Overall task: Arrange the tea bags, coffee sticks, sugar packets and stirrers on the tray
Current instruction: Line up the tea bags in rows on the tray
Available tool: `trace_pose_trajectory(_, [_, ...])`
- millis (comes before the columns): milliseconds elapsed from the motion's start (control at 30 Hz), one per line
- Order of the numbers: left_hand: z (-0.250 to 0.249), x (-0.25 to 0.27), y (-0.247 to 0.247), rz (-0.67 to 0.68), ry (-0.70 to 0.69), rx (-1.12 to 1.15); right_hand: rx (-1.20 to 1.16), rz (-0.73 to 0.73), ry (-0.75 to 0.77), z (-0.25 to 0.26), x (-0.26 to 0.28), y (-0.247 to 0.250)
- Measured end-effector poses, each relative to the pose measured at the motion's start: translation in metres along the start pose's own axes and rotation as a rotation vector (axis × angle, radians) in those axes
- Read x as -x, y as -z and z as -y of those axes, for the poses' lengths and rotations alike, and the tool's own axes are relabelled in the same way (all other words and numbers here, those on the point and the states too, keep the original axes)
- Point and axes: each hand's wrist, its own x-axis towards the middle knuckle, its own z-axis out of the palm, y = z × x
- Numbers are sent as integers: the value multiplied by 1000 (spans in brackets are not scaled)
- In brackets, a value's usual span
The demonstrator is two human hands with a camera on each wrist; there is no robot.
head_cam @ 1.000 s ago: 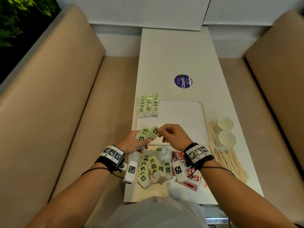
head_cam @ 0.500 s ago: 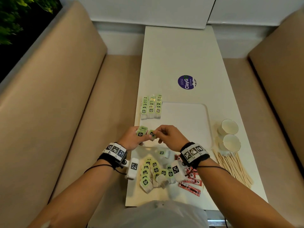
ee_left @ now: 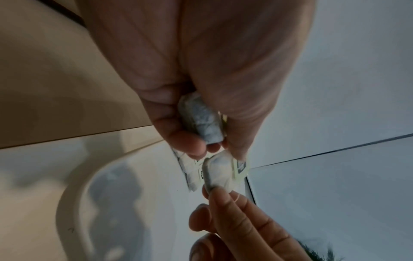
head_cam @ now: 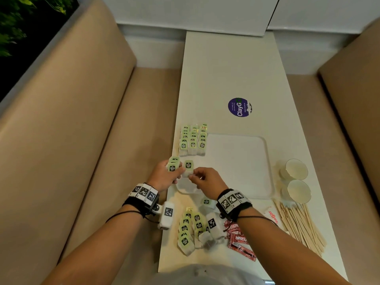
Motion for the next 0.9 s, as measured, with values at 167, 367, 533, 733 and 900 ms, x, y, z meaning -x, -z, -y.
trace_pose_trajectory(167, [8,-15,8,-124,54,96,37,-69,-83,-4,-34,-3])
trace_pose_trajectory(367, [13,-27,16,-120,133,102,179,-57,-135,1,-75,-7])
trace_pose_trajectory(533, [15,-35,19,-102,153,96,262,-34,-193,3,-98,-9])
trace_pose_trajectory(733, [16,-38,20,-73,144,115,305,-49,-233,8,-106,-12])
trace_pose_trajectory(900, [17,-38,19,24,138,125,295,-86,-247,13,-100,-11])
